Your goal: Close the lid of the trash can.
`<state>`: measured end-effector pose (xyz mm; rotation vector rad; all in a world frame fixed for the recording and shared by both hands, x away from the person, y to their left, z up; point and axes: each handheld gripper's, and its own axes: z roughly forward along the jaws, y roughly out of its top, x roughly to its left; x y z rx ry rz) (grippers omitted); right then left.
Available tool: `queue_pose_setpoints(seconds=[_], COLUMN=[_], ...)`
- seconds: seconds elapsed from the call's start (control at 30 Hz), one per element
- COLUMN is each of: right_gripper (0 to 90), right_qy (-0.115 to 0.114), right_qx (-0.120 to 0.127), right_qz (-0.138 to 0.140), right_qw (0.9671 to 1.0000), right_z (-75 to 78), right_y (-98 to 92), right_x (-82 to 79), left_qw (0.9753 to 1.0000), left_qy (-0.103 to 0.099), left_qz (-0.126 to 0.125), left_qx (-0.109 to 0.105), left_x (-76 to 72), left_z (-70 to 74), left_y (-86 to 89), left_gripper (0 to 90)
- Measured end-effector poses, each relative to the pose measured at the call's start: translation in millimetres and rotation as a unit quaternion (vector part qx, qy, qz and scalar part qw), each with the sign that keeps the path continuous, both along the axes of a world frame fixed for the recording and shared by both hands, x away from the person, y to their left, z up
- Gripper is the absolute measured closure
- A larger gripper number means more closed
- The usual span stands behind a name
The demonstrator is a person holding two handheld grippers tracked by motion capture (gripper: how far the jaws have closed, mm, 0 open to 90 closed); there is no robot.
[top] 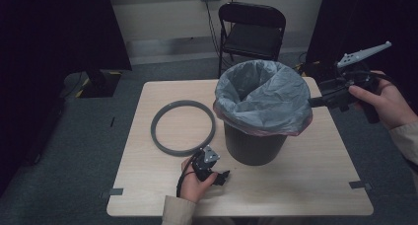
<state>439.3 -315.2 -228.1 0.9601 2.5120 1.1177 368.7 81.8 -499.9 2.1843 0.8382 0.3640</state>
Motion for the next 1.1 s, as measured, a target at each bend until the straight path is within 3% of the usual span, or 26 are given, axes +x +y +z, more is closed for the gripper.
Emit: queue_pose_setpoints(seconds=[0.13,0.33,0.43,0.47,0.57,0.67,0.73,0.83,0.93,1.0,1.07,1.1], right_gripper=[16.4,16.6,16.7,16.8,18.9,21.8,20.6,26.4,28.0,26.8,22.1,22.6], right_qy=[-0.004,-0.001,0.001,0.008,0.012,0.020,0.037,0.060,0.062,0.047,0.057,0.055], right_qx=[0.001,0.000,0.009,0.018,0.016,-0.013,-0.038,-0.038,-0.096,-0.059,-0.026,-0.022], right_qz=[-0.001,-0.041,-0.072,-0.074,-0.085,-0.091,-0.105,-0.100,-0.092,-0.098,-0.107,-0.107], right_qw=[1.0000,0.9992,0.9974,0.9971,0.9962,0.9956,0.9931,0.9925,0.9892,0.9923,0.9923,0.9925], right_z=[7.1,7.2,1.9,-0.9,-9.0,-18.1,-25.0,-31.7,-39.9,-36.4,-30.8,-27.2], right_y=[5.7,18.6,25.5,28.2,37.5,49.3,55.6,62.9,73.3,69.1,61.8,58.6], right_x=[8.1,37.9,57.1,62.5,75.6,83.7,88.6,92.7,92.5,90.5,88.6,86.3], left_qw=[1.0000,1.0000,1.0000,1.0000,1.0000,1.0000,1.0000,1.0000,1.0000,1.0000,1.0000,1.0000], left_qy=[0.000,0.000,0.000,0.000,0.001,0.001,0.001,0.001,0.001,0.001,0.000,0.000], left_qz=[0.000,0.000,0.000,0.000,0.001,-0.001,0.000,-0.001,-0.001,-0.001,-0.001,-0.001], left_qx=[-0.001,0.000,0.000,0.000,-0.001,0.000,0.000,0.001,0.000,0.001,0.001,0.001], left_x=[-0.1,0.0,0.0,0.0,-0.1,0.1,0.1,0.1,0.1,0.1,0.1,0.1], left_z=[0.0,0.0,0.0,0.0,-0.1,0.0,0.0,0.0,0.0,0.0,0.0,0.0], left_y=[-0.1,0.0,0.1,0.1,-0.1,-0.1,-0.2,-0.1,-0.2,-0.2,-0.1,-0.2], left_gripper=[13.1,13.0,13.0,13.0,12.9,12.7,12.6,12.5,12.5,12.5,12.5,12.5])
